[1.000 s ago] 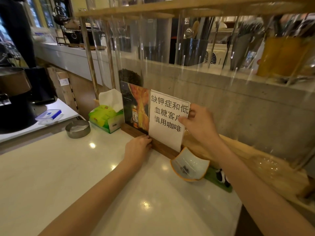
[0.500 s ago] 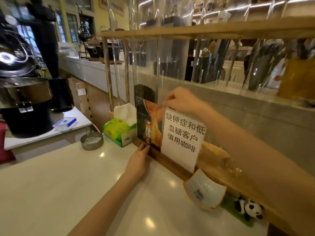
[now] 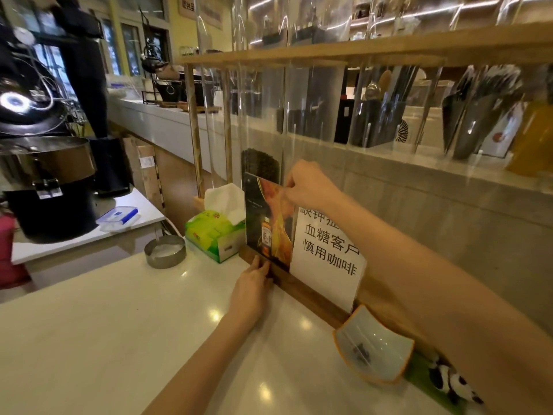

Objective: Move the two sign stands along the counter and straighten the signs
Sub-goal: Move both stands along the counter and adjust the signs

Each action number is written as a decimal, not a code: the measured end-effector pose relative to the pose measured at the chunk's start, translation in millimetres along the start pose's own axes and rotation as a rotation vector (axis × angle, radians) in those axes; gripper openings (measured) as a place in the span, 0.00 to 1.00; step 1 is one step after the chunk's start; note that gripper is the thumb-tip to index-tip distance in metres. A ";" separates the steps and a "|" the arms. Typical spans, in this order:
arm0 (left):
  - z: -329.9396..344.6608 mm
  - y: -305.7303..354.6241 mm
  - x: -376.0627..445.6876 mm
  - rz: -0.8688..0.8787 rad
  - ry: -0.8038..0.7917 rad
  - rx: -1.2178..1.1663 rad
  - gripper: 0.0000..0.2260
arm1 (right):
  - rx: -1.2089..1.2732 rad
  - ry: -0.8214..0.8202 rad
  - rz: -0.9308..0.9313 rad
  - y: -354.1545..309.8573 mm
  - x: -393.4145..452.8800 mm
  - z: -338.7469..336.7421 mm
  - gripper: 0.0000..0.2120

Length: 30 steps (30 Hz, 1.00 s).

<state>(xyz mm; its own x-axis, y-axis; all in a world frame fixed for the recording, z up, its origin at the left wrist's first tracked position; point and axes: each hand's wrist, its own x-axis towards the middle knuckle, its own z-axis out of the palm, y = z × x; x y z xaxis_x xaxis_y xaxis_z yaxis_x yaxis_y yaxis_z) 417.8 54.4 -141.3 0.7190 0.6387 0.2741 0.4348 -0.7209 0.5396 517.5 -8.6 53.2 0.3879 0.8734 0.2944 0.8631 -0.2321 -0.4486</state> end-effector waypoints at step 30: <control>-5.7 11.7 -3.4 -0.063 -0.073 0.035 0.21 | -0.088 -0.122 0.049 11.5 -11.5 -17.2 0.16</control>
<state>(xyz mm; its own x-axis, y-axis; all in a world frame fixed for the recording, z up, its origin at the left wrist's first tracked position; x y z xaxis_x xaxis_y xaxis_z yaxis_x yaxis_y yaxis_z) 417.3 45.3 -131.4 0.7268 0.6626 0.1810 0.4982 -0.6899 0.5252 528.6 -28.7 59.2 0.3928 0.9044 0.1665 0.8710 -0.3078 -0.3829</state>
